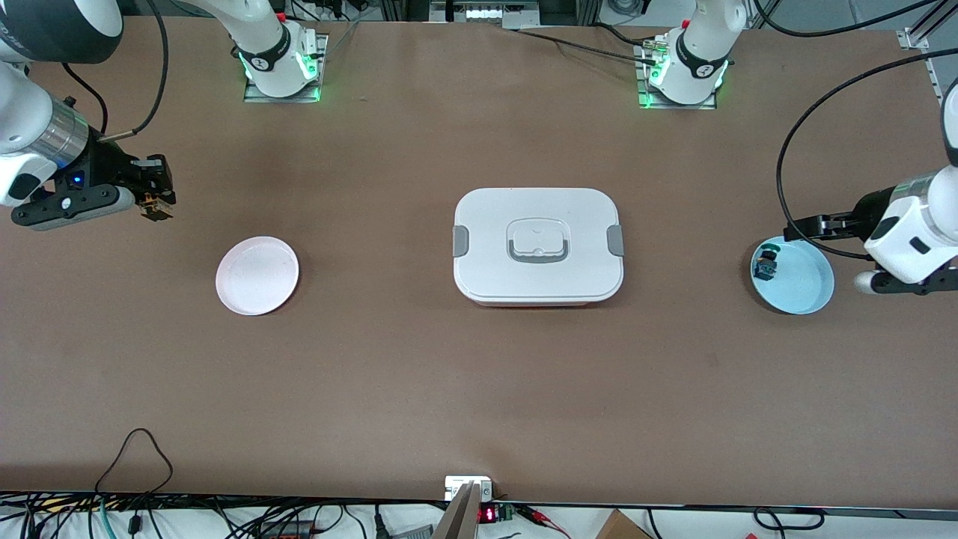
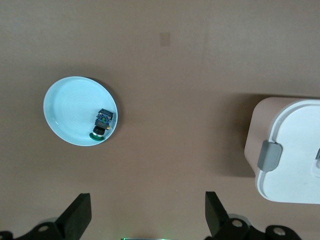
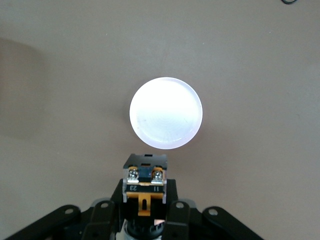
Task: Transfer orange switch to right arm and place
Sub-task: 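Lower the switch onto the white plate with the right gripper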
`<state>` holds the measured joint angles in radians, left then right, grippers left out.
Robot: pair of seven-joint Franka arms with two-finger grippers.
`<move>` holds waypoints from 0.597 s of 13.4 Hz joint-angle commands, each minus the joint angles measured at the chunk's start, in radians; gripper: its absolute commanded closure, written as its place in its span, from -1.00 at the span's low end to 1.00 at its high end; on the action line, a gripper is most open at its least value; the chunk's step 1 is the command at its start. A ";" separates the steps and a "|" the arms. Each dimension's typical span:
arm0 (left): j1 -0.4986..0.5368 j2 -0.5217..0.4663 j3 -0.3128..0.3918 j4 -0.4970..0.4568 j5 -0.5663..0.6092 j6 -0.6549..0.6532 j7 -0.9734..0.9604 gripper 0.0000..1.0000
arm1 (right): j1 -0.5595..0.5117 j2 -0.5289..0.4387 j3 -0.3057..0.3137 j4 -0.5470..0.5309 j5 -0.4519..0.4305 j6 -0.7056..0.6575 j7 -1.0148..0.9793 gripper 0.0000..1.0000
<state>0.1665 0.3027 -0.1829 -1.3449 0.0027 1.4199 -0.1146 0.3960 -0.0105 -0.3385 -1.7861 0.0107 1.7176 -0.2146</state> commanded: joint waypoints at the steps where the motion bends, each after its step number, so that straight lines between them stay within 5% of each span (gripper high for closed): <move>1: 0.018 -0.025 -0.007 0.055 0.033 -0.052 -0.014 -1.00 | -0.231 -0.002 0.232 -0.004 0.000 -0.006 -0.002 1.00; 3: 0.015 -0.040 -0.018 0.053 0.037 -0.039 -0.019 -1.00 | -0.369 -0.002 0.362 -0.016 0.015 0.003 -0.002 1.00; 6: 0.015 -0.056 -0.018 0.047 0.028 -0.015 0.037 -1.00 | -0.384 0.000 0.374 -0.053 0.025 0.045 0.000 1.00; 8: 0.019 -0.063 -0.017 0.036 0.022 0.019 0.122 -1.00 | -0.382 -0.005 0.375 -0.189 0.025 0.201 0.000 1.00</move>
<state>0.1768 0.2544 -0.1909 -1.2994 0.0040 1.4151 -0.0674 0.0370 -0.0038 0.0119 -1.8559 0.0204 1.7962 -0.2142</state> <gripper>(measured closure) 0.000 0.661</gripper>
